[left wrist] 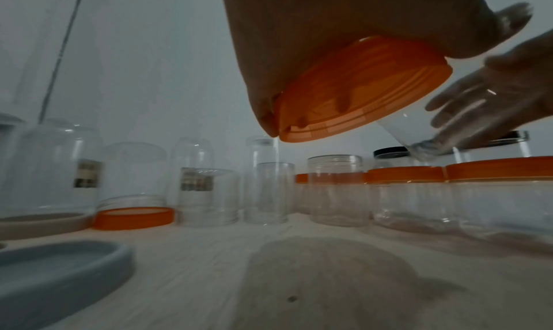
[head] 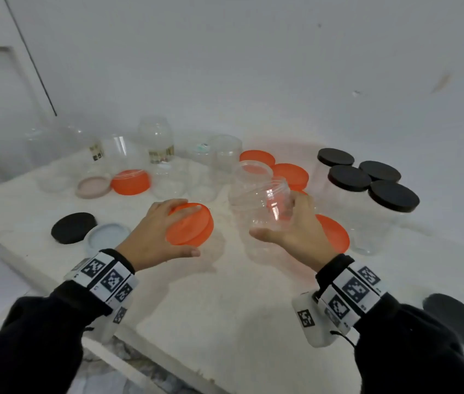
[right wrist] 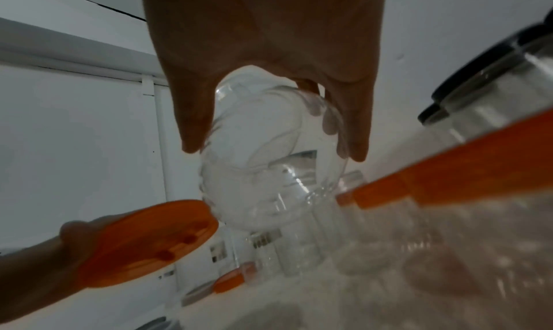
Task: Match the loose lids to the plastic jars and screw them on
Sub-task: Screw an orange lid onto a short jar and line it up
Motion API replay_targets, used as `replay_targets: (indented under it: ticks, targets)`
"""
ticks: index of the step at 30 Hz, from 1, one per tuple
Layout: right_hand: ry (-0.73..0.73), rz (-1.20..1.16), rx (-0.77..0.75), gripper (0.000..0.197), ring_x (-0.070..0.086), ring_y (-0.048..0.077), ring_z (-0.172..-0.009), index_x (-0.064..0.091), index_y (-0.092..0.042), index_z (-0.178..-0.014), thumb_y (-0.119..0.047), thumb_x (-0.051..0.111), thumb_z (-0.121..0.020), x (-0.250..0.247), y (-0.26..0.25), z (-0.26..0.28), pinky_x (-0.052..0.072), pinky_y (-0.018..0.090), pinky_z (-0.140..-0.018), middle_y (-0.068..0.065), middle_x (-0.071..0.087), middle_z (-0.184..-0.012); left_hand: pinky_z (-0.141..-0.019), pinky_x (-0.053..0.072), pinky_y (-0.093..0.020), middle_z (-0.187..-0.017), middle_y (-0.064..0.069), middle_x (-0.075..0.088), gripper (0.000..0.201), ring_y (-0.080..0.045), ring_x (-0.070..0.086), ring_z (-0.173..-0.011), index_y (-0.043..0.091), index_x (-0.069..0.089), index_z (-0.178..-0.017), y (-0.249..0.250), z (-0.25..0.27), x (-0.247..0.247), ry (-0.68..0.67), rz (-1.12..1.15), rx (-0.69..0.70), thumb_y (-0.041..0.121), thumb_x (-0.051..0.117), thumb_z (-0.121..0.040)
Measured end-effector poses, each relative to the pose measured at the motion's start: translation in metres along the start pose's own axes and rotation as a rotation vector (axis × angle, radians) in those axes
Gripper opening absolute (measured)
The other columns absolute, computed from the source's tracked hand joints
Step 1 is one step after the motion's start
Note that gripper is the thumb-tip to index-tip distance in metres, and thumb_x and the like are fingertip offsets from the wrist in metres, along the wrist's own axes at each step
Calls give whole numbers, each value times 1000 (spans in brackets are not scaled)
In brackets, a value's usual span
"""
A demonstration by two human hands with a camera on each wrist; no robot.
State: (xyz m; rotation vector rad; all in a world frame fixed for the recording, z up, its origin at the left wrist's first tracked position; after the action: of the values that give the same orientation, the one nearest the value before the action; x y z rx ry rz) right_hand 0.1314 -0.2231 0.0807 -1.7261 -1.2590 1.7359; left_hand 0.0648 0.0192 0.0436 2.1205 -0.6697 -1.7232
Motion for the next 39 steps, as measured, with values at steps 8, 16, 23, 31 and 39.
replay_targets:
  ticks: [8, 16, 23, 31, 39]
  targets:
    - [-163, -7, 151, 91, 42, 16, -111, 29, -12, -124, -23, 88, -56, 66, 20, -4, 38, 25, -86, 1, 36, -120, -102, 20, -27, -140, 5, 37, 105, -17, 27, -124, 36, 45, -132, -43, 5, -18, 93, -31, -52, 95, 41, -45]
    - [-256, -107, 218, 96, 37, 14, -120, 20, -14, -124, -23, 89, -58, 98, 39, -7, 35, 22, -91, 3, 29, -128, -104, 19, -27, -141, 5, 36, 90, -16, 26, -127, 35, 46, -132, -54, -9, -23, 82, 25, -40, 75, 55, -51]
    - [-293, -102, 239, 105, 34, 14, -122, 14, -10, -135, -20, 87, -62, 106, 41, -6, 33, 21, -94, 2, 26, -131, -103, 20, -28, -141, 7, 34, 104, -13, 25, -126, 37, 44, -133, -50, -17, -24, 47, 57, 7, 89, 50, -43]
    - [-289, -185, 280, 100, 36, 14, -126, 21, -18, -137, -13, 87, -61, 106, 42, -4, 38, 26, -94, 0, 35, -133, -104, 22, -28, -142, 9, 32, 91, -10, 21, -128, 40, 42, -132, -26, -27, -14, -29, 117, 75, 76, 57, -51]
    - [-376, -190, 253, 88, 50, 3, -110, 32, -22, -128, -11, 87, -60, 112, 40, 0, 43, 15, -80, -7, 50, -120, -104, 24, -28, -141, 10, 32, 92, -6, 21, -124, 38, 41, -135, 18, -39, 21, -176, 50, 221, 76, 54, -52]
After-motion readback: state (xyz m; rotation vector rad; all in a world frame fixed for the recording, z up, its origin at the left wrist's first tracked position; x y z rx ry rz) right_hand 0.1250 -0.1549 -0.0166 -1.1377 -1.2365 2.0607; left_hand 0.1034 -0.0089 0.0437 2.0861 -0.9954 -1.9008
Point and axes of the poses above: each hand's wrist, its own z-axis away from the middle knuckle, its own x-axis out of the palm, y = z × x, the point moved 6 cm from there along -z, towards the middle knuckle
